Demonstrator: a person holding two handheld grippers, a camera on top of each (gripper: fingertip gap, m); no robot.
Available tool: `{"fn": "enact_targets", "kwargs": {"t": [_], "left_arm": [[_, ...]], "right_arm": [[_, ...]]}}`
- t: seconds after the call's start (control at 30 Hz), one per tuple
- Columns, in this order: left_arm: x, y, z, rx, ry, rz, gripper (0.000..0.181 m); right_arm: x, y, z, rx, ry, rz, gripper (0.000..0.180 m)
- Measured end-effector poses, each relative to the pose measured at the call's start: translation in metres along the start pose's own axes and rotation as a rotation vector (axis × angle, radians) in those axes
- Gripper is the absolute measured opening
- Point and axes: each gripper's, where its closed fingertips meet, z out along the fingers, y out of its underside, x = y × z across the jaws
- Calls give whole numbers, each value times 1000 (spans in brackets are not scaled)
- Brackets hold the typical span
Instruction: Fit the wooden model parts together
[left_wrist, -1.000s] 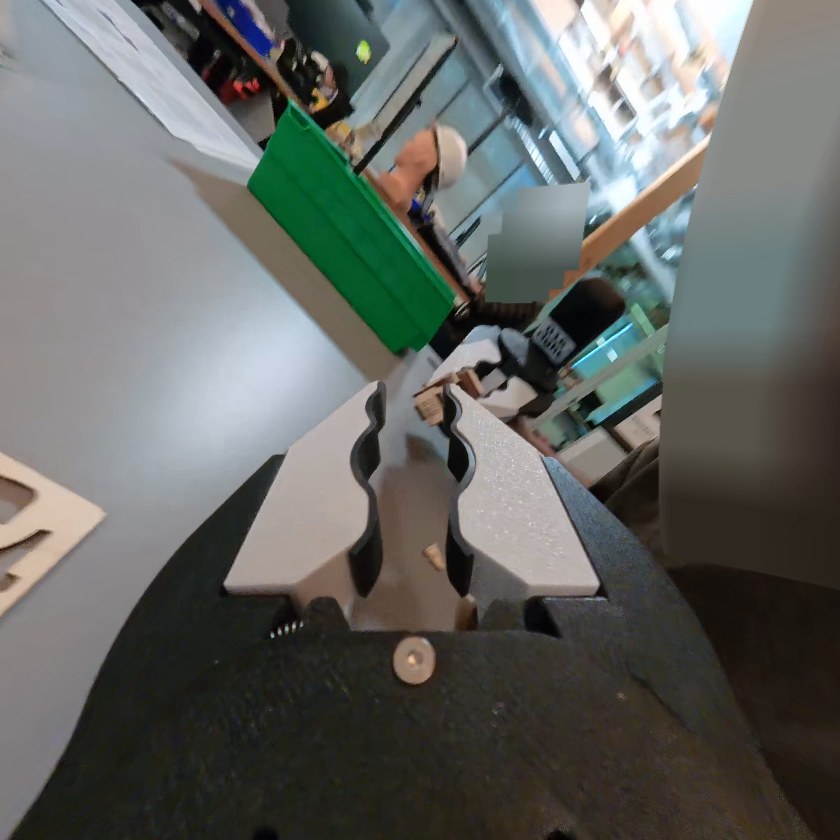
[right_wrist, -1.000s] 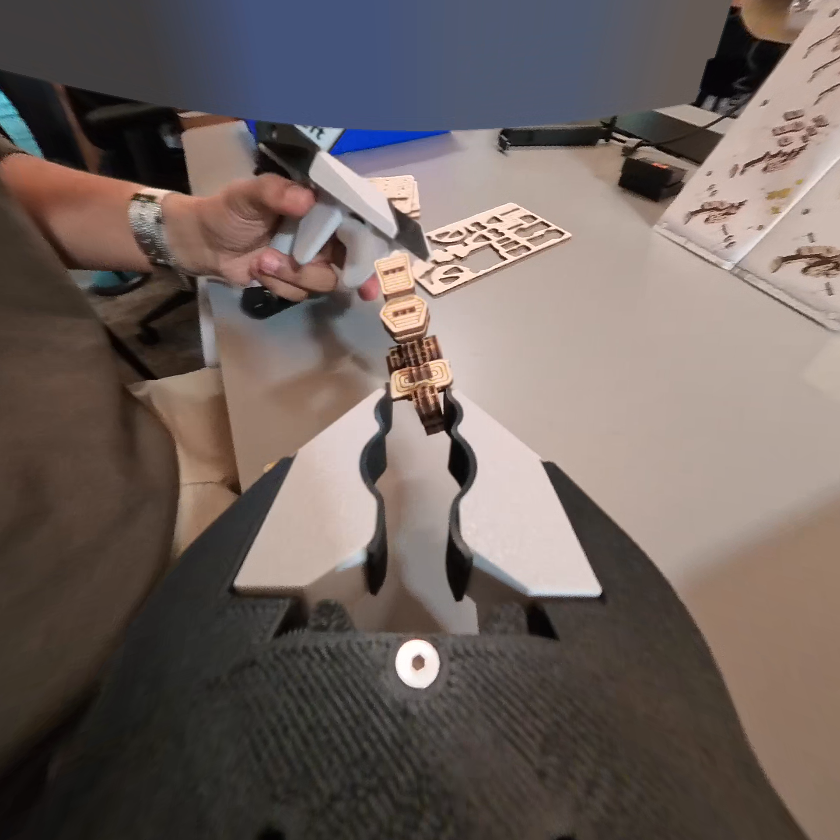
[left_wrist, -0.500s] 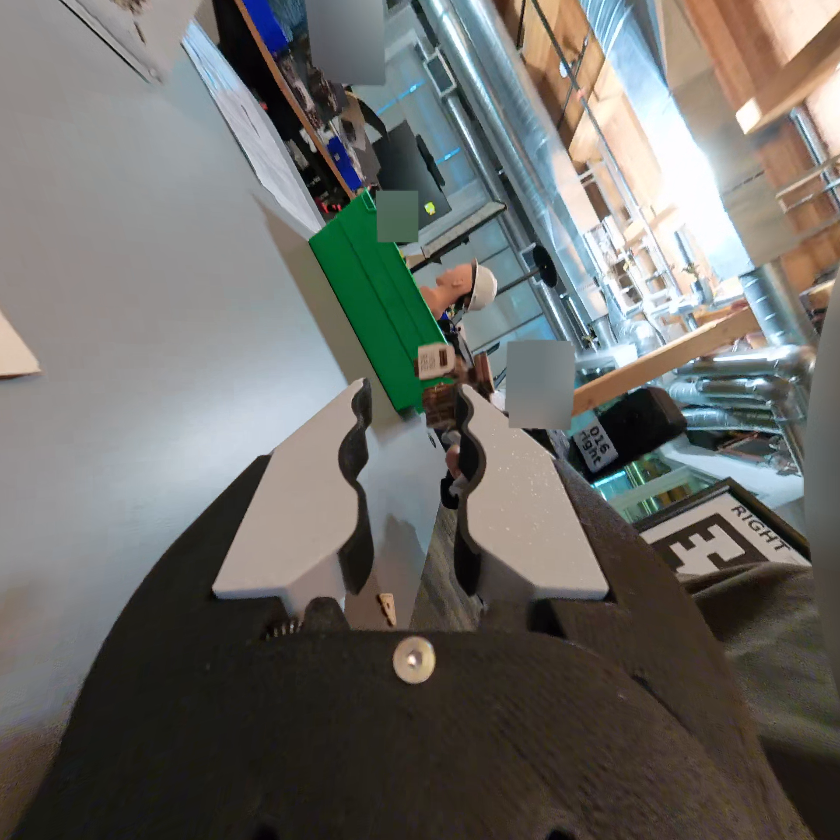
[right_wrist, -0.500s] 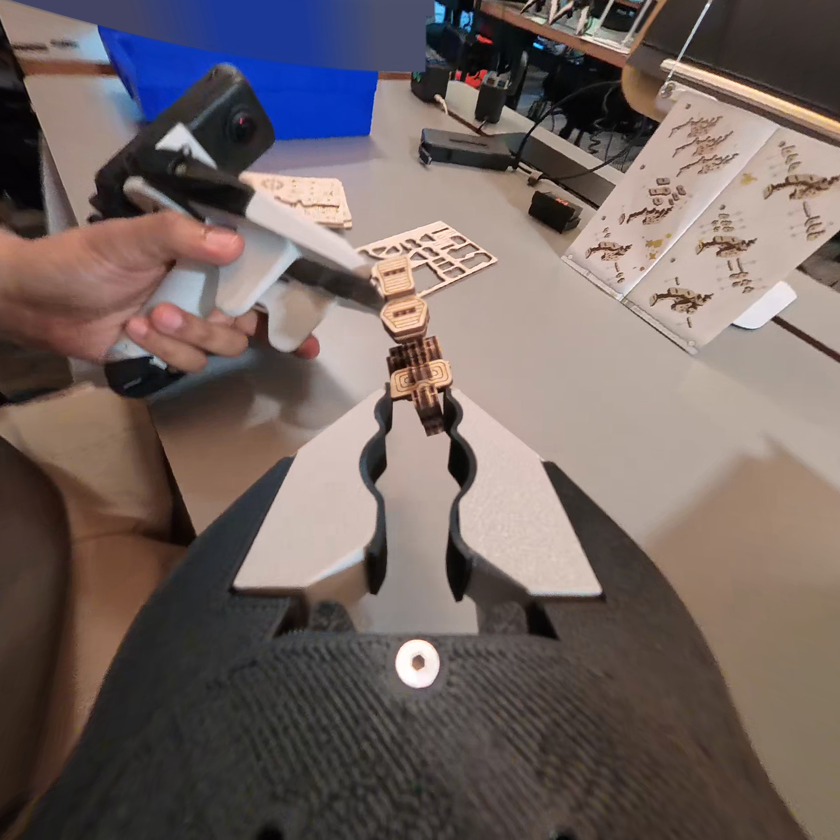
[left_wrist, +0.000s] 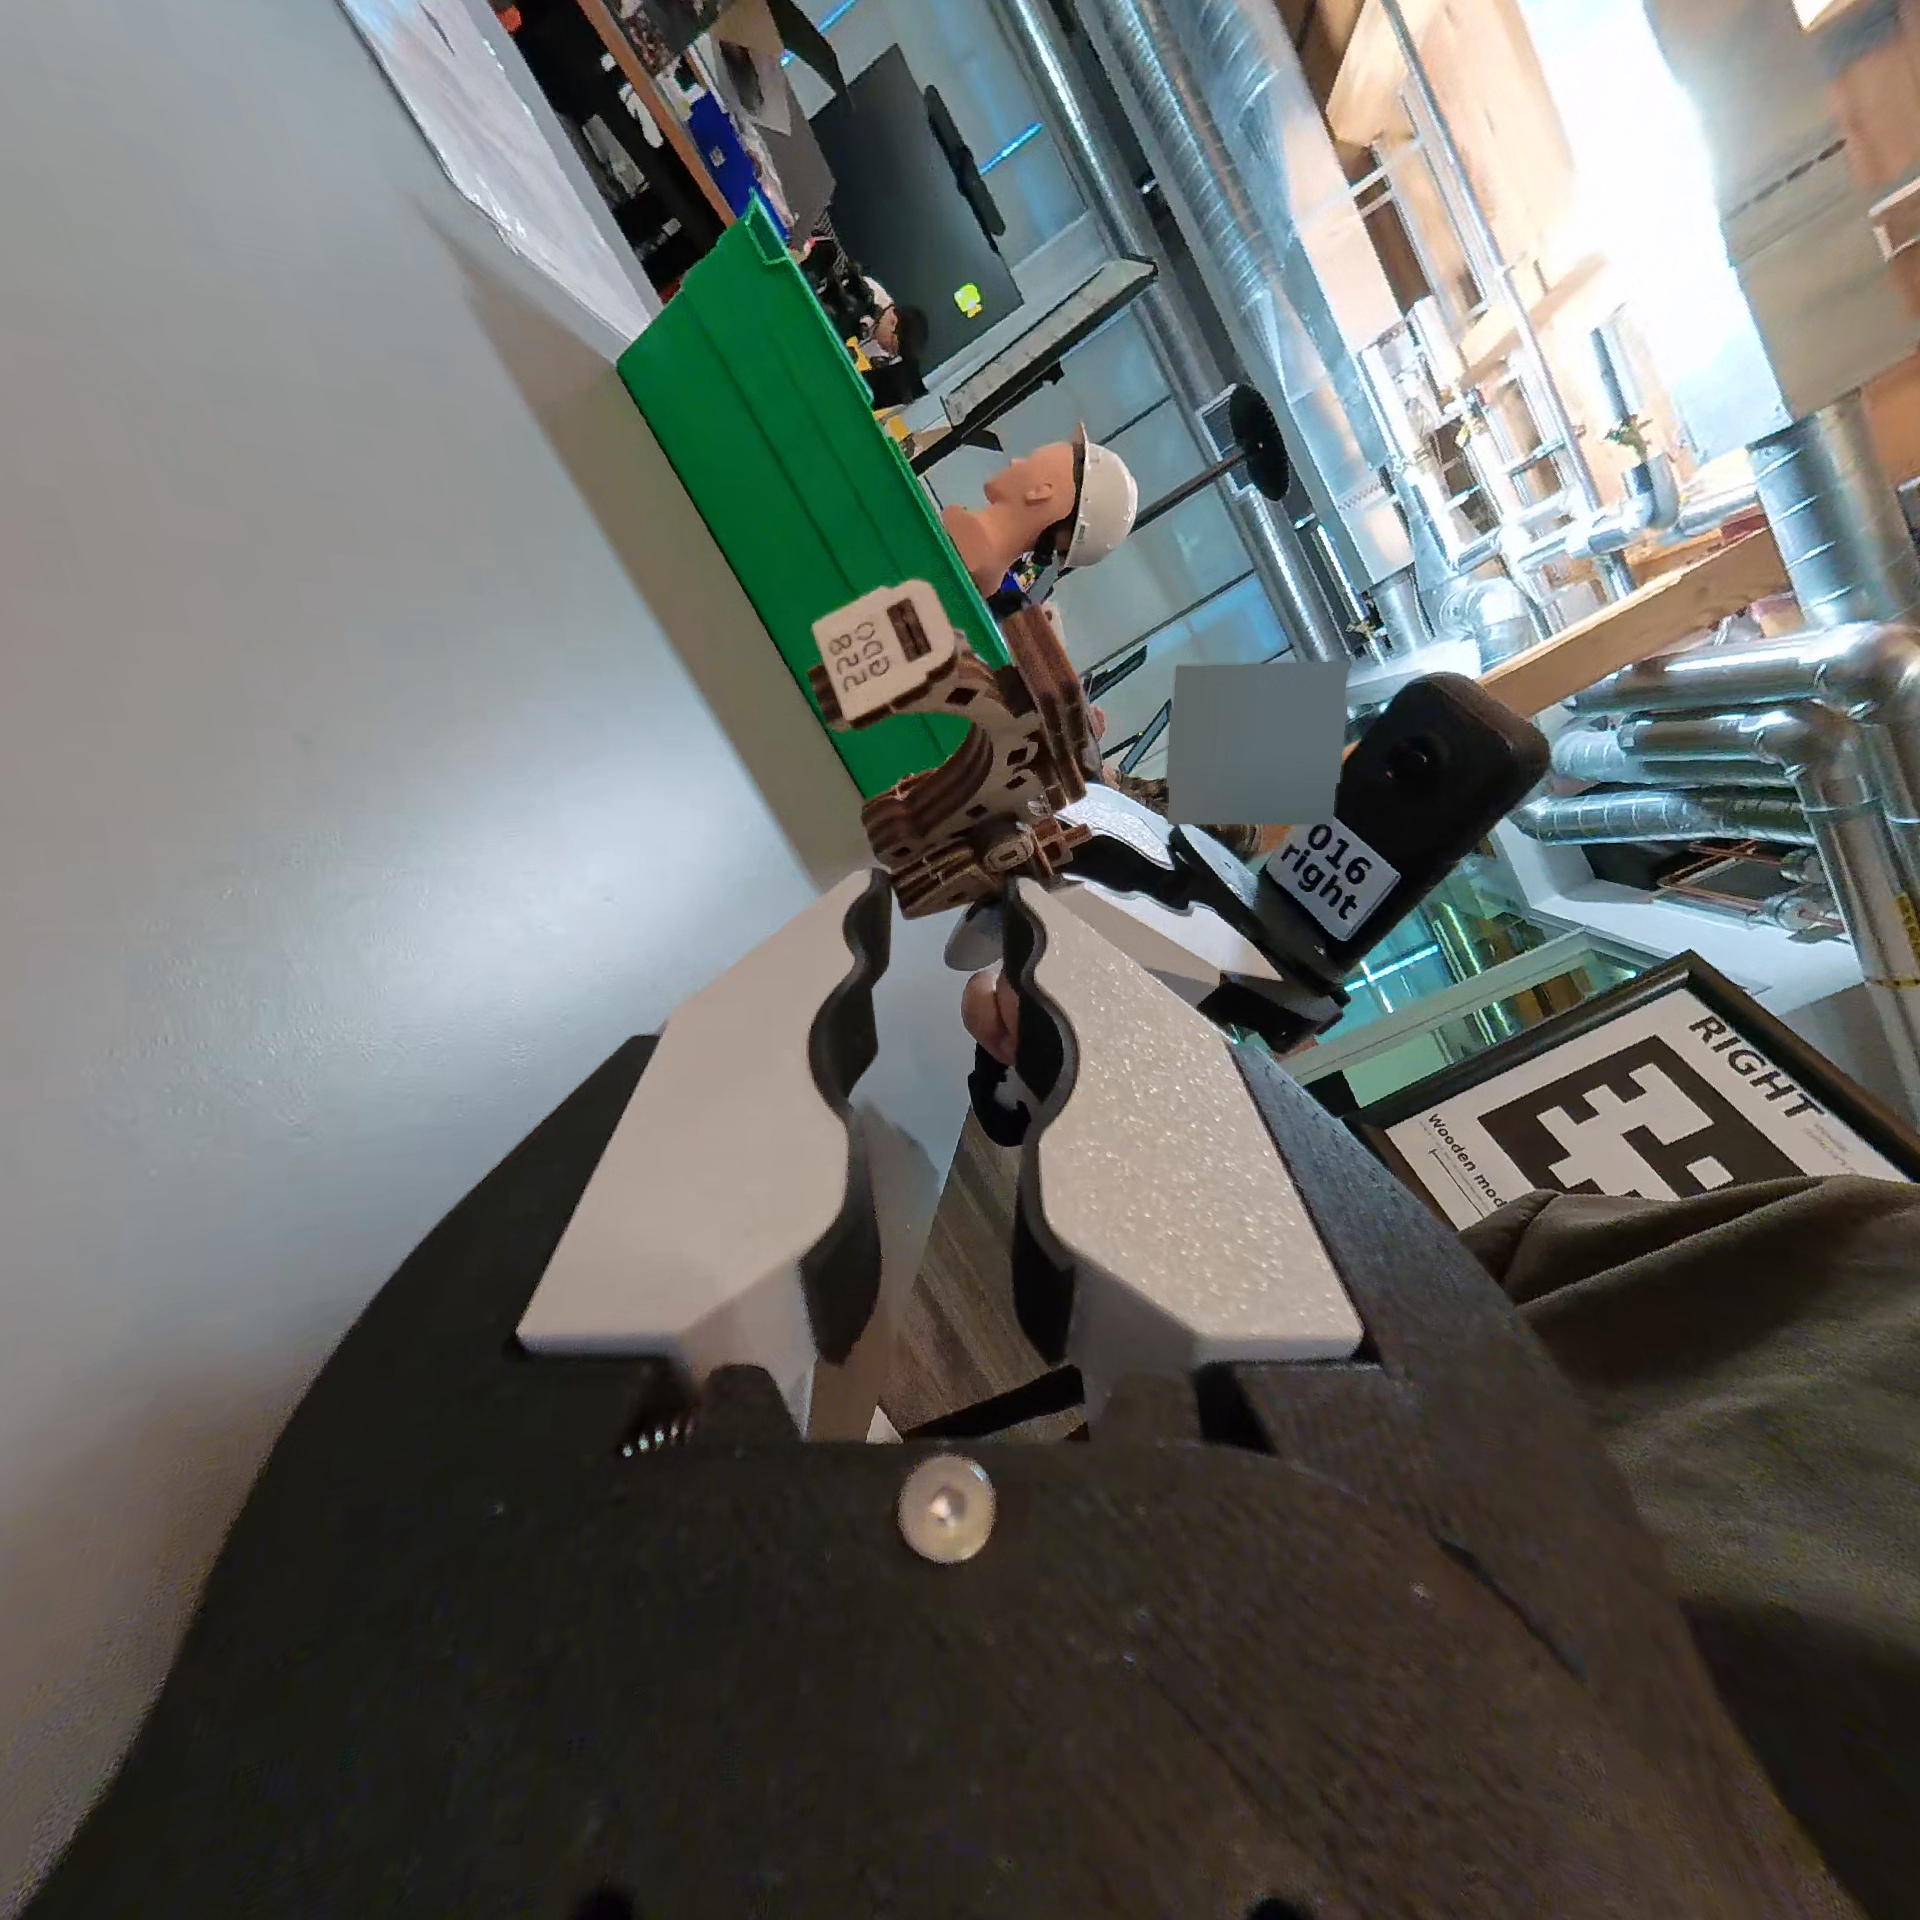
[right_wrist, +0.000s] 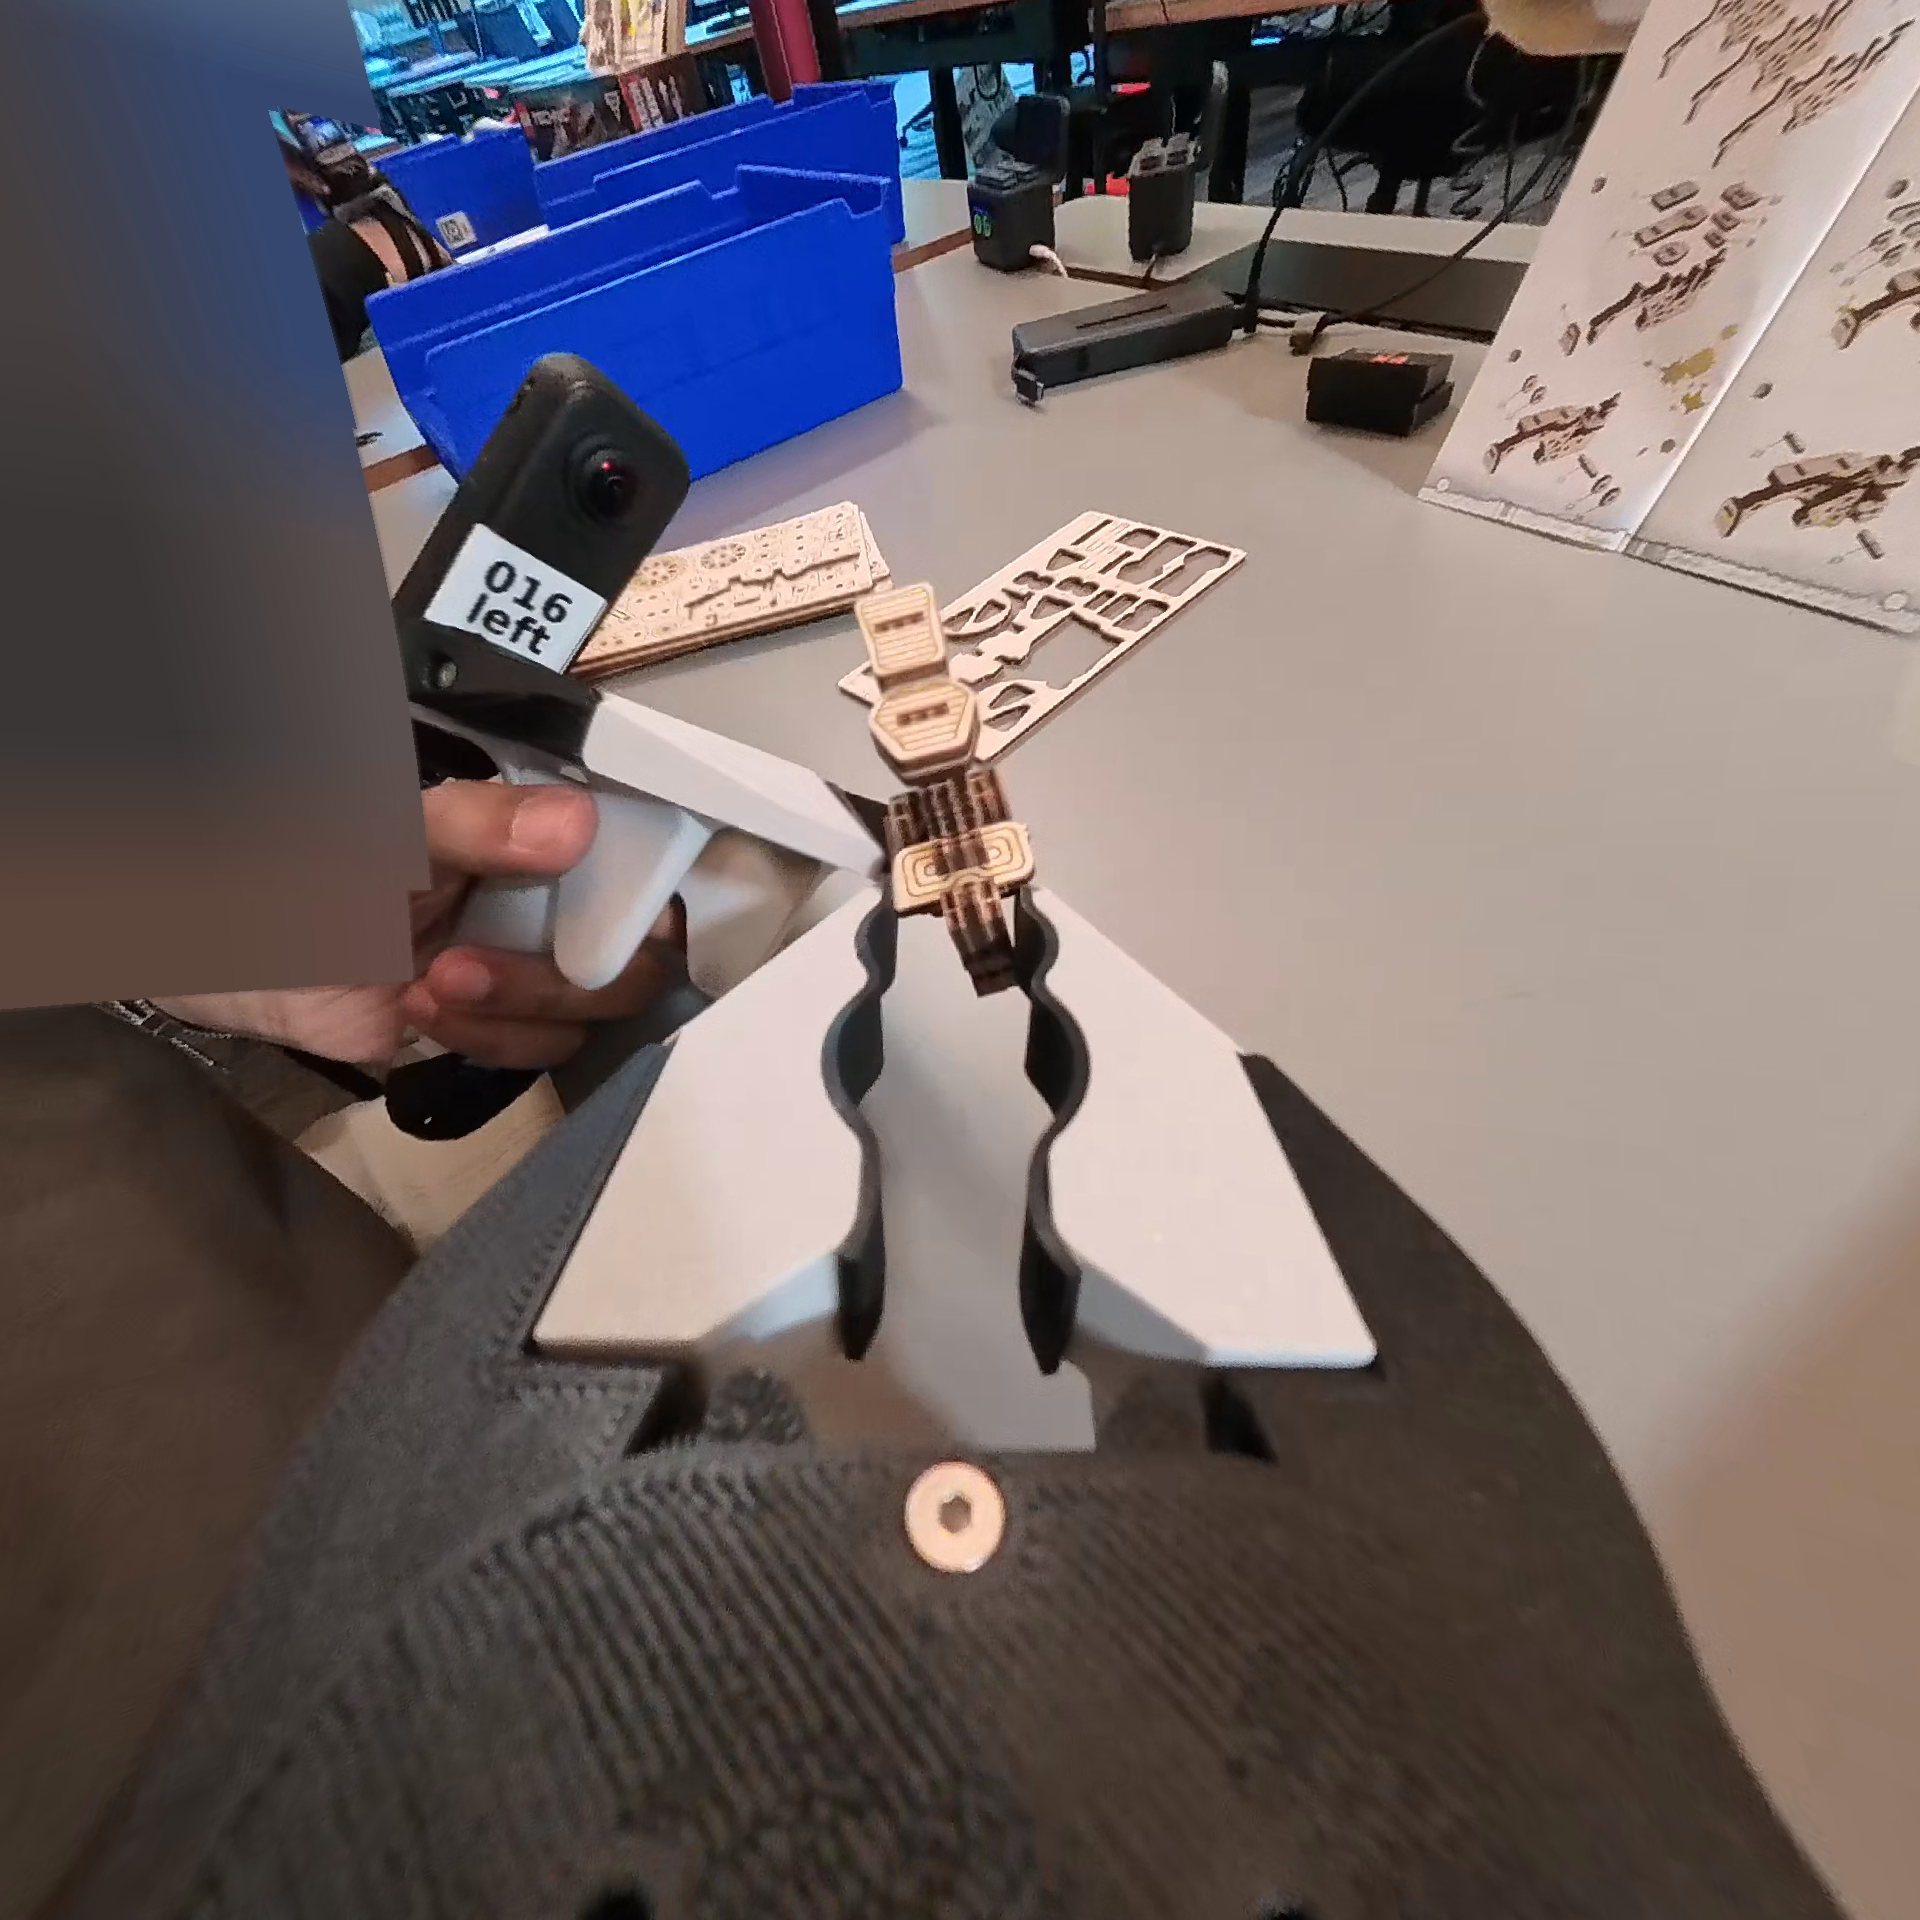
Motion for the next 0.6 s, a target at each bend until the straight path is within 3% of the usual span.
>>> {"fn": "enact_targets", "kwargs": {"t": [0.33,0.47,0.6], "left_arm": [[-1,-1,0,-5,44,-48,20],[2,-7,-2,-1,63,-14,29],[-2,-17,-6,19,59,16,28]], "right_arm": [[0,1,2,-5,21,-53,21],[3,1,-1,22,-36,80,21],[5,-2,-7,68,-131,218,20]]}}
